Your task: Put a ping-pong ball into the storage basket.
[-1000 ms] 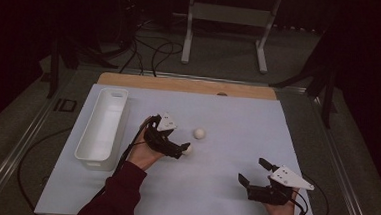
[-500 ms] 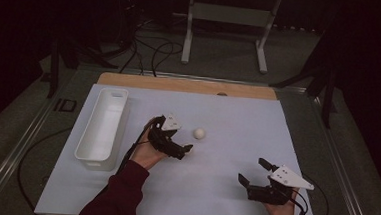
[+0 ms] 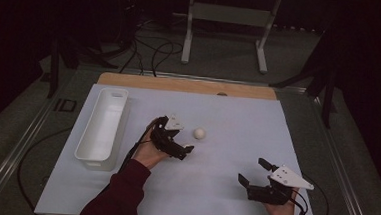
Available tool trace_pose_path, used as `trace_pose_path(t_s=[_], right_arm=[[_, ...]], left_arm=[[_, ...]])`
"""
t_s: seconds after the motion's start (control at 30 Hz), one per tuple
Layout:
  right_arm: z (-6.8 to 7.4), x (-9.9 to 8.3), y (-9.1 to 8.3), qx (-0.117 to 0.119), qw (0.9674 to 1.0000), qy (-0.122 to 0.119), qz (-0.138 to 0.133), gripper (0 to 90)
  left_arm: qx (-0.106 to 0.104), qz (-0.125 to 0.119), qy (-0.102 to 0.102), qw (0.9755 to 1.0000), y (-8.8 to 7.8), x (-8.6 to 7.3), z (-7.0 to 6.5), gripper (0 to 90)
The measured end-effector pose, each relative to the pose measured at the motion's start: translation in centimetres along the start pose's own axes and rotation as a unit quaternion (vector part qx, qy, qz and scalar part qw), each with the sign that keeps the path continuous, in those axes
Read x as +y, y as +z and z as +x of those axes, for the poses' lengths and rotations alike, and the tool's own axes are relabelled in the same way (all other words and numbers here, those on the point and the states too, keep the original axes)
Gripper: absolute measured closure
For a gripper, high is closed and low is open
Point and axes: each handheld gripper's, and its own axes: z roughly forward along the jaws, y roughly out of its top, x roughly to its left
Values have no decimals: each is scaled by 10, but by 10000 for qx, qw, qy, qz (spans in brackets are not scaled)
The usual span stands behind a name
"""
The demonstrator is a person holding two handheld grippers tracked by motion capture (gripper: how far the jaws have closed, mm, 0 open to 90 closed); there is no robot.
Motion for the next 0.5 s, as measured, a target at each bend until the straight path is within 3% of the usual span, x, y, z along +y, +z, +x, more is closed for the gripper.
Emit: trace_pose_path(t_s=[0.5], right_arm=[[-1,0,-1,-19,10000,21,-20,78]], left_arm=[[-160,182,-89,9997,12,-2,-1,0]])
